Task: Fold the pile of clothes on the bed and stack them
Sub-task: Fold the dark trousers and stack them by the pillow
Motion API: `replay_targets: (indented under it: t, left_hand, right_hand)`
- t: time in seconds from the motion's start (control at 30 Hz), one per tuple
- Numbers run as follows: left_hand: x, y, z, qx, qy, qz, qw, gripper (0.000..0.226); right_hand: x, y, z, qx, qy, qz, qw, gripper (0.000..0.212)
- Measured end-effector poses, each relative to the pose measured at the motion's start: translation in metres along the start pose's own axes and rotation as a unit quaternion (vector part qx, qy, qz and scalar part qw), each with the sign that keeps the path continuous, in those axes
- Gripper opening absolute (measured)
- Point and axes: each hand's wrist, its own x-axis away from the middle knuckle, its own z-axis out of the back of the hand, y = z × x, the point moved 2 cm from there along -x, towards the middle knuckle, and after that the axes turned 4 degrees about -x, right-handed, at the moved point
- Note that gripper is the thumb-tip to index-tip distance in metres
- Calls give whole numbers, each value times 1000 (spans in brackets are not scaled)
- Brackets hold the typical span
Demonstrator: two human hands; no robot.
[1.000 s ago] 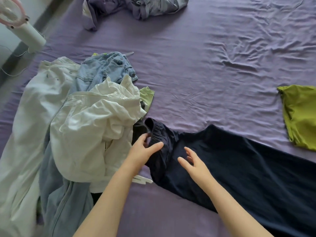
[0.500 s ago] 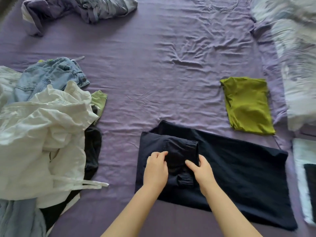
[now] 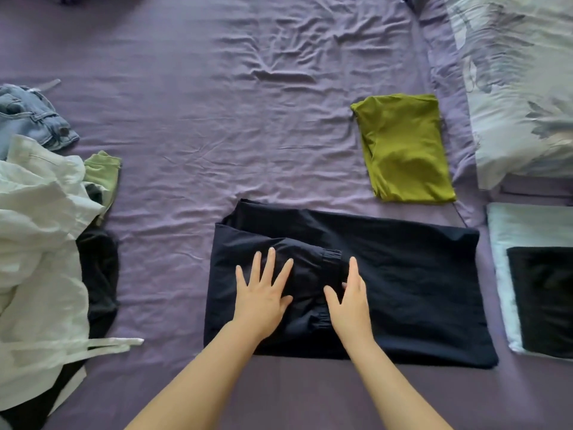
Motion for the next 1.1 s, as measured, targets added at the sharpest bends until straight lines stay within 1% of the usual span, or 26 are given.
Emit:
replay_targets:
  t: [0.03,0.07,0.1,0.13,0.2,0.27,0.33,0.4,0.43,0.5,0.53,0.57,0.6,0.63,0.7,0.73,0.77,0.8,0.83,0.87,0.9,0.93,0.97,1.03,1.07,1.1]
  left_hand:
    - [-2,-2,-1,-8,-9,-7,1000,75]
    - [-4,-4,-2,-12,-17,-12,1000,76]
    - [-5,-4,-1,-13,-22,-15,1000,78]
    - [-6,-4,0,-14,-24,-17,999,79]
    - [-8,-4,2,-13,-28,-22,999,81]
    - [-8,-6,1,-14,-29,-31,999,82]
    - [-8,-11,0,-21,-25,-46,998,85]
    - [-7,-20,-3,-31,-12,-51,998,88]
    - [-5,-27,-5,-33,-1,-36,999,90]
    - [3,-47,-4,-9,25,34,999,91]
    - [9,-58,-3,26,35,82,996,93]
    - [13,-68,-1,84,41,132,987,95]
    - [17,-78,2,175,45,182,967,97]
    - [19,-86,7,286,47,229,929,99]
    - [19,-98,11,481,42,310,819,98]
    - [19,-101,12,544,28,333,770,94]
    - [19,-101,15,592,7,339,731,85]
    - [20,-100,18,630,-15,332,701,72]
    - [22,-98,22,661,-32,317,680,58]
    - [24,-94,30,681,-42,295,669,45]
    - [28,-89,40,691,-46,271,668,36]
    - [33,-83,53,697,-45,249,671,31]
    - [38,-77,66,702,-43,225,674,29]
    - [47,-63,89,709,-54,176,680,30]
    - [51,-54,99,712,-71,155,681,32]
    - [54,-44,107,718,-93,141,676,34]
  right_hand:
    - [3,-2,-1,73,12,42,996,78]
    - [6,-4,-3,155,25,90,983,78]
    - [7,-6,-6,227,38,141,963,78]
    - [7,-8,-9,276,43,182,943,77]
    - [4,-11,-17,322,41,221,919,73]
    - [-8,-7,-24,369,5,203,907,71]
    - [-24,6,-29,413,-34,163,895,71]
    - [-37,19,-31,437,-49,138,887,69]
    - [-41,22,-32,438,-51,131,888,68]
    - [-44,24,-33,437,-55,117,890,67]
    - [-44,24,-34,439,-56,111,890,67]
    - [-42,23,-34,443,-58,107,888,67]
    - [-41,21,-34,446,-59,106,887,68]
    - [-40,18,-33,446,-59,105,887,68]
    - [-37,13,-32,445,-66,99,888,71]
    - [-35,9,-31,444,-73,92,888,73]
    - [-32,3,-29,443,-78,84,889,74]
    - [-27,-4,-28,443,-79,80,889,75]
    - [-22,-12,-26,443,-75,84,890,75]
    - [-15,-23,-24,437,-68,98,891,75]
    - [-8,-34,-23,419,-64,118,898,73]
    - [1,-47,-23,379,-69,137,913,70]
    - [9,-60,-23,310,-82,145,936,67]
    - [26,-84,-20,118,-132,110,978,63]
    - [34,-94,-18,18,-157,80,984,62]
    - [43,-101,-14,-60,-178,53,981,62]
